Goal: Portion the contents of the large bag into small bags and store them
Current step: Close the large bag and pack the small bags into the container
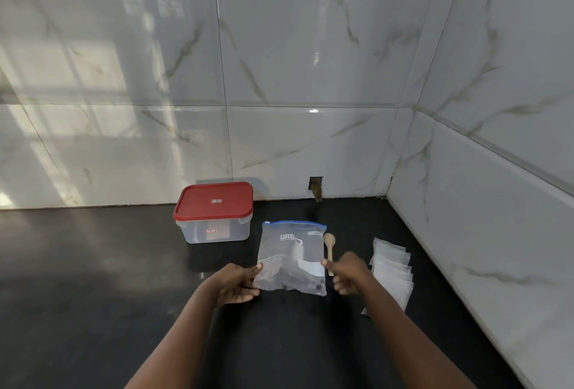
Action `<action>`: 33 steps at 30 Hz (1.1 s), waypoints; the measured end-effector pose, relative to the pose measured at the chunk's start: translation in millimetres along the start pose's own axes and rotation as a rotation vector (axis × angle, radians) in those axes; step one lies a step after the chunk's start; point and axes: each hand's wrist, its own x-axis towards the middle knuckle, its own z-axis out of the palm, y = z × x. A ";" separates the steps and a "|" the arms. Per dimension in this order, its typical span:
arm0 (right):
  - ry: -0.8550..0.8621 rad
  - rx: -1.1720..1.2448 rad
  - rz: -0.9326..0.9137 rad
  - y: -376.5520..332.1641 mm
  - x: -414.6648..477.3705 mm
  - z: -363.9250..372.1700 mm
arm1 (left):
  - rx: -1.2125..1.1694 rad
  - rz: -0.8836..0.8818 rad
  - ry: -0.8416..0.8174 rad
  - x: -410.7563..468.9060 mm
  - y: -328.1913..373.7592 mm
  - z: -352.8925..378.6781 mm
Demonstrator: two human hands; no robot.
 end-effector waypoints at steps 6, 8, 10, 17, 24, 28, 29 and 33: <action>-0.202 0.347 0.098 19.2 -8.3 26.2 | -0.041 -0.066 -0.077 -2.9 2.6 1.5; -0.167 0.471 0.109 19.1 -5.7 30.1 | -0.034 -0.058 -0.033 -3.9 4.6 4.1; -0.114 0.541 0.123 20.0 -2.3 27.0 | -0.008 -0.055 0.015 -3.0 5.3 3.9; -0.195 0.253 0.141 28.4 -12.7 14.9 | 0.259 -0.139 -0.086 -6.3 -7.8 -2.1; -0.214 0.289 0.062 19.3 -5.8 4.5 | 0.072 -0.068 -0.098 -7.9 -1.9 -0.9; -0.245 0.453 0.067 13.7 -5.7 22.0 | -0.151 -0.009 -0.176 -9.7 6.2 17.3; -0.255 0.473 0.069 14.4 -3.0 25.3 | -0.171 -0.002 -0.197 -9.3 6.7 19.3; -0.225 0.574 0.051 20.6 -0.8 26.2 | -0.135 0.009 -0.242 -2.2 1.2 15.6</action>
